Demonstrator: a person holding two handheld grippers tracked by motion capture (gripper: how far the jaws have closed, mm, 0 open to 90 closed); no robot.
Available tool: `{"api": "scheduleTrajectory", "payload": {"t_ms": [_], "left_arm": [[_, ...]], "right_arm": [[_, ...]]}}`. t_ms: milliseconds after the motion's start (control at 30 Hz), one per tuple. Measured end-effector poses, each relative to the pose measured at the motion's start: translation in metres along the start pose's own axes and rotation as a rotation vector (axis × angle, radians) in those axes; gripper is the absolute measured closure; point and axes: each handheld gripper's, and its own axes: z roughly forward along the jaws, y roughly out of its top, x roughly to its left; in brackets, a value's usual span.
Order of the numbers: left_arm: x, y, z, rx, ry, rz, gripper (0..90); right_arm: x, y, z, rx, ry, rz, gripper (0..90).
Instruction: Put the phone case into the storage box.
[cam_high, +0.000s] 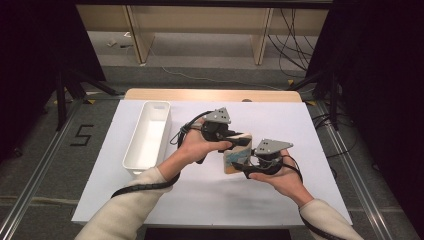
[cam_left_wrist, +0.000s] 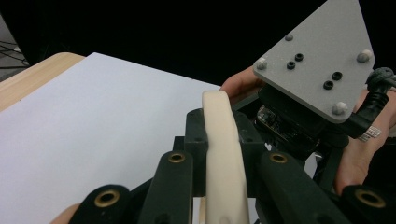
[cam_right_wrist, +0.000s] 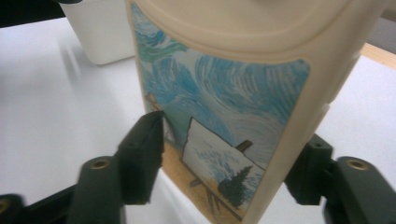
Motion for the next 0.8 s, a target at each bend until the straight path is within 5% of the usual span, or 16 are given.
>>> {"api": "scheduleTrajectory", "payload": {"t_ms": [433,800], "left_arm": [[0.001,-0.002,-0.001,-0.002,-0.010,0.006,78.9],[0.003,-0.003,-0.001,-0.005,-0.041,0.021,77.0]], "right_arm": [[-0.010,-0.001,-0.005,0.022,0.027,0.031,67.4],[-0.013,0.000,-0.008,0.032,0.033,0.052,80.1]]}}
